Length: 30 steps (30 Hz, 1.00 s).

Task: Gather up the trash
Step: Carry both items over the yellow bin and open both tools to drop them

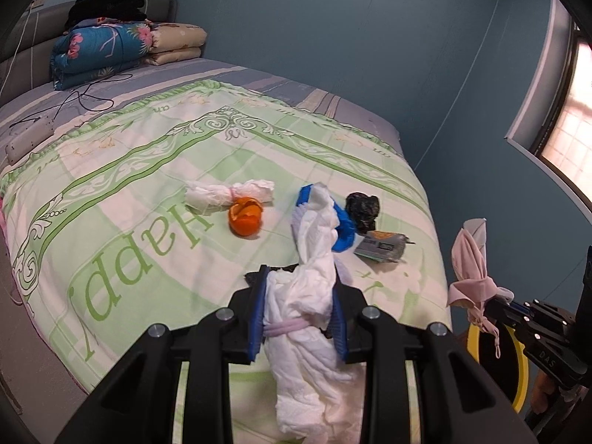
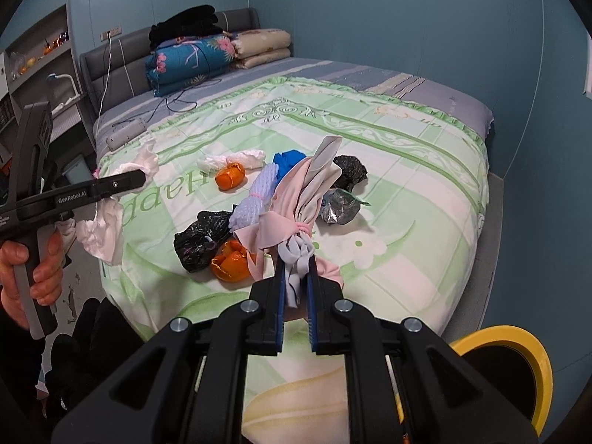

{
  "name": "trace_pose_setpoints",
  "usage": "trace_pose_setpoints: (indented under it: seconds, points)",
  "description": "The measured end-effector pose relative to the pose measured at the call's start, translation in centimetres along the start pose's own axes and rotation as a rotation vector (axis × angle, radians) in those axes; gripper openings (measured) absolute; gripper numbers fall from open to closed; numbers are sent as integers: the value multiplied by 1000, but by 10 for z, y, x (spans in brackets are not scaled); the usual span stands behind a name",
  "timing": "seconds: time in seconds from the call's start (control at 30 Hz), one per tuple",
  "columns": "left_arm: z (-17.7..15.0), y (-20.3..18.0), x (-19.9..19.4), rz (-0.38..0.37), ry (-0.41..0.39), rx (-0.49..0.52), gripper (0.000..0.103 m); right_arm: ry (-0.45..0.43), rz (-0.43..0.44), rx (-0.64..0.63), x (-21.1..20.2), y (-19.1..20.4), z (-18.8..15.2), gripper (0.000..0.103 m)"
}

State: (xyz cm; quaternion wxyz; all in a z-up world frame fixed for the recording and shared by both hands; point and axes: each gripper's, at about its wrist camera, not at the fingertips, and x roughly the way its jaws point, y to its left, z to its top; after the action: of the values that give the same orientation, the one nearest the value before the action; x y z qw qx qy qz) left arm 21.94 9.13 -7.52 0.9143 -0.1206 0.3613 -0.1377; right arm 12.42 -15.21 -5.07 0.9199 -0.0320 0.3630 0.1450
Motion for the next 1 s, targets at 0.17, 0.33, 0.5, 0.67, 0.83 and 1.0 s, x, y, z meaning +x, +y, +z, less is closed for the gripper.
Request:
trace_pose_setpoints:
  seconds: [0.17, 0.33, 0.5, 0.67, 0.83, 1.0]
  points:
    - [-3, -21, -10, -26, -15, 21, 28, -30, -5, 11, -19, -7, -4, 9]
    - [-5, -45, -21, -55, -29, 58, 28, -67, -22, 37, -38, -20, -7, 9]
    - [-8, -69, -28, -92, -36, 89, 28, -100, -47, 67, -56, -35, -11, 9]
    - [-14, -92, -33, -131, -31, 117, 28, -125, -70, 105, -75, -49, -16, 9]
    - [-20, -114, -35, -167, -26, 147, 28, -141, -107, 133, -92, -62, -19, 9]
    - [-27, -136, -39, -205, -15, 181, 28, -175, -165, 154, -111, -74, -23, 9]
